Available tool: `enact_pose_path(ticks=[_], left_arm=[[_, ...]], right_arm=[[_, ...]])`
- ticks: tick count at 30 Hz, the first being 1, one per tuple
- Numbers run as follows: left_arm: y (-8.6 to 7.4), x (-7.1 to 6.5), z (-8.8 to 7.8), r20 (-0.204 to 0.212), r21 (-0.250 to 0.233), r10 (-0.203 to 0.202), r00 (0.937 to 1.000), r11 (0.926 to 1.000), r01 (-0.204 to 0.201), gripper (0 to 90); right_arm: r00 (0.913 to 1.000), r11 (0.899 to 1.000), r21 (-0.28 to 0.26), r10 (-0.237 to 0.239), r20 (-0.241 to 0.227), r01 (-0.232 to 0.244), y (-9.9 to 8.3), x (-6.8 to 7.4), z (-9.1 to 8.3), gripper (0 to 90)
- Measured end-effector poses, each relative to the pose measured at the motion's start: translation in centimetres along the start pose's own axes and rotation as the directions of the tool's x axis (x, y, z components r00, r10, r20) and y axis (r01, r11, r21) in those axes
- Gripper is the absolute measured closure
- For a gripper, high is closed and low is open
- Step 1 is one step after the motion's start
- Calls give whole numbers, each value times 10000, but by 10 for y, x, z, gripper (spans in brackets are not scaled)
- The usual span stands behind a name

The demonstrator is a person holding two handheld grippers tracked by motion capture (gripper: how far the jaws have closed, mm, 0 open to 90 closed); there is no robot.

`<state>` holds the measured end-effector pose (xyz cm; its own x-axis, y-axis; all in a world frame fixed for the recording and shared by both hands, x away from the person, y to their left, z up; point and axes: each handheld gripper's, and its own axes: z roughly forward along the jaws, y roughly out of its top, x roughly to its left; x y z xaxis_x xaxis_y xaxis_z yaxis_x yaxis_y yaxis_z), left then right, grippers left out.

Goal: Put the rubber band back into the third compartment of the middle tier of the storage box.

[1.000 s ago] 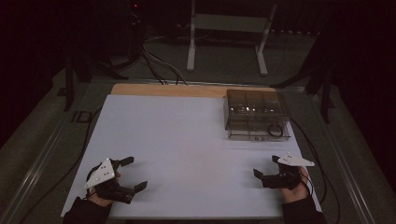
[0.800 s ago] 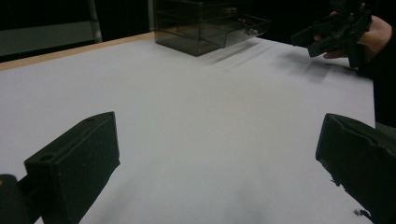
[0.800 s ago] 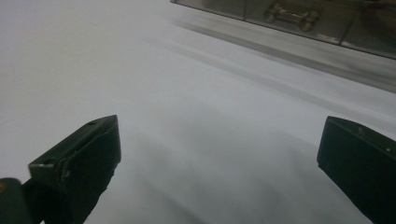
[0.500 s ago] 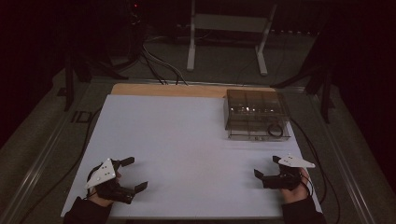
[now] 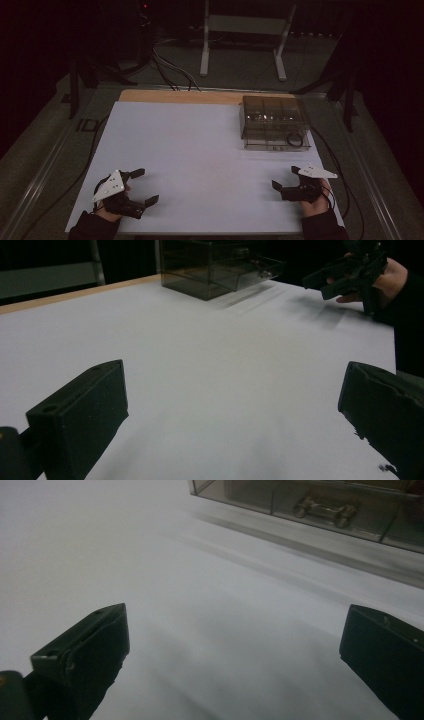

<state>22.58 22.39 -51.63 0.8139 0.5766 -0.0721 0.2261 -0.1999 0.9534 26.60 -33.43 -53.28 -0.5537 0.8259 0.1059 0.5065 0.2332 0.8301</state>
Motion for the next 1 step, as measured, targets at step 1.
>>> enact_pose_path(ticks=[1], left_arm=[[0,0,0,5,-1,14,10000,10000,-14,3]], right_arm=[[10000,10000,5,19,1,-19,0,0,0,0]])
